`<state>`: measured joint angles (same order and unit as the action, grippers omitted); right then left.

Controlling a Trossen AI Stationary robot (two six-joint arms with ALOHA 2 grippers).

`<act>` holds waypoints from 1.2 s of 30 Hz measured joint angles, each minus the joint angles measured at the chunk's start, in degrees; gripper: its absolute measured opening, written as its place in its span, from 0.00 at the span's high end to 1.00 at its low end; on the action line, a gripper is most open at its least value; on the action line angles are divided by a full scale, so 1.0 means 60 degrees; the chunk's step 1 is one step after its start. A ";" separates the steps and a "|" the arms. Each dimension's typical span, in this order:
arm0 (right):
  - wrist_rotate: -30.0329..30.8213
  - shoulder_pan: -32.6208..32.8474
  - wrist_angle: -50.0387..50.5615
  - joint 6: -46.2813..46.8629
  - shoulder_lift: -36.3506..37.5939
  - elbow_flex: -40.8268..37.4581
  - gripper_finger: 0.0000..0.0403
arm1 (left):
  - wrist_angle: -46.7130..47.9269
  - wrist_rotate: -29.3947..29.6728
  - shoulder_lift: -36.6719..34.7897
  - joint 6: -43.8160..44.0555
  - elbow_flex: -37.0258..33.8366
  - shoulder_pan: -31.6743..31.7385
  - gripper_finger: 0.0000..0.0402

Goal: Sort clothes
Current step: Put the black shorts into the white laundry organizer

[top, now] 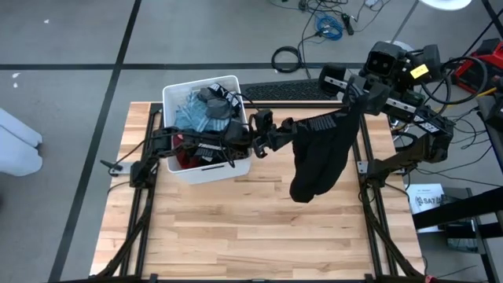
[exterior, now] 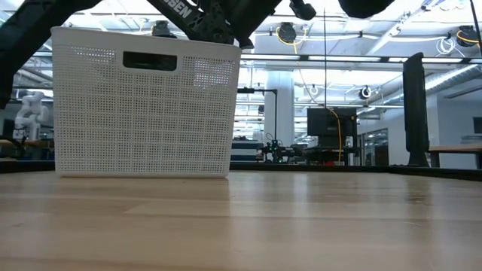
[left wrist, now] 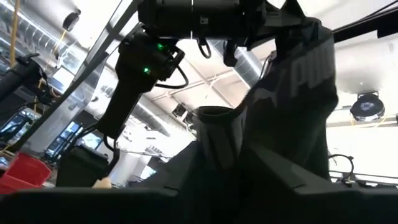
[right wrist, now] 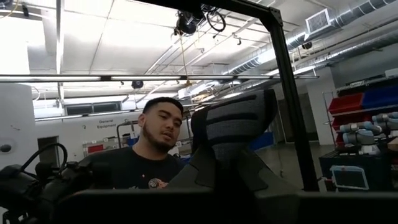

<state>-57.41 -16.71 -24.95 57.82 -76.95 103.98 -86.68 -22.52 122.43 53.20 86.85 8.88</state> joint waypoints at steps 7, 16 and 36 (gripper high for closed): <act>-0.0336 -0.0023 0.0064 0.0272 0.0001 0.0000 0.99 | -0.0393 0.0014 0.0000 0.0361 -0.0004 0.0183 0.96; -0.0394 -0.0914 0.5013 -0.2485 0.1421 -0.0006 0.99 | -0.0192 -0.0637 -0.0977 0.0266 -0.0007 0.0307 0.98; 0.5322 0.0132 1.3301 -0.6213 0.3427 -0.2772 1.00 | 1.4864 0.0551 -0.5857 -0.8095 0.0172 -0.0385 0.98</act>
<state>-25.47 -15.92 54.86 20.55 -56.39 87.35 2.50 -19.21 87.29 4.63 87.88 6.57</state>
